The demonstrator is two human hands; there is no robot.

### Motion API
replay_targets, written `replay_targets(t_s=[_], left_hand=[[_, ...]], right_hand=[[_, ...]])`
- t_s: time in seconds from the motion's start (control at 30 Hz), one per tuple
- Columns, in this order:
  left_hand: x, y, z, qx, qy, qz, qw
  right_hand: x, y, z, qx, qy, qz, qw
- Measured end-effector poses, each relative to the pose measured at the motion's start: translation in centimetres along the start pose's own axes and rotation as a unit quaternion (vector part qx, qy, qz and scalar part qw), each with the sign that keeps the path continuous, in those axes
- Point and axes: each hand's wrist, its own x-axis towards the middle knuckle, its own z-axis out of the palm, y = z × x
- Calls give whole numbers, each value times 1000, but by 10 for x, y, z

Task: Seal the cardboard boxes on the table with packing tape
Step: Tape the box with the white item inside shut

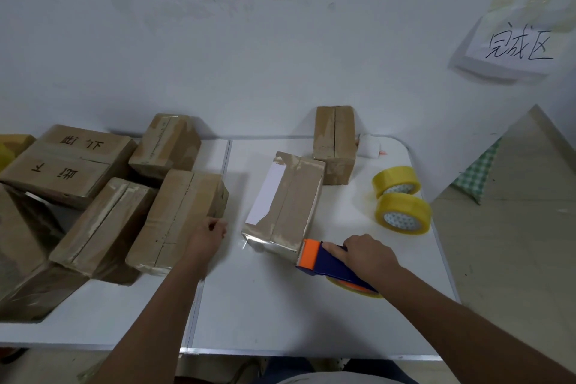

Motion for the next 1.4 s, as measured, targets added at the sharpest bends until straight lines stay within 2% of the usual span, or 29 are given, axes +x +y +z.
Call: replay_targets(t_s=[0.27,0.53,0.63,0.67,0.73,0.8,0.87,1.07,1.23,1.4], left_hand=[[1,5,-10,27,-3,28,999],[-2,3,-24,170,-4,69,983],[-4,1,-29,213,43,105,970],[-7,0,-28,213,67,137,965],[-16,3,-25,216,96,271,933],[-21,3,-15,237,58,432,868],[-25,-1,-4,272,24,505,819],[-17,-12,1,316,-12,492,811],[-20,32,13,331,-54,530,779],[-15,55,63,416,-150,462,769]], right_hand=[[-3,-3,0,2,4,3,1000],[-3,-3,1,-3,9,7,1000],[-4,-3,3,-6,13,3,1000],[-4,-3,4,-6,14,2,1000],[-4,-3,4,-3,17,-3,1000],[-3,-3,3,-1,18,-7,1000],[-3,-2,3,1,17,-9,1000],[-4,-5,4,-2,15,-8,1000],[-4,-4,6,-2,19,-10,1000],[-3,-5,3,8,19,-9,1000]])
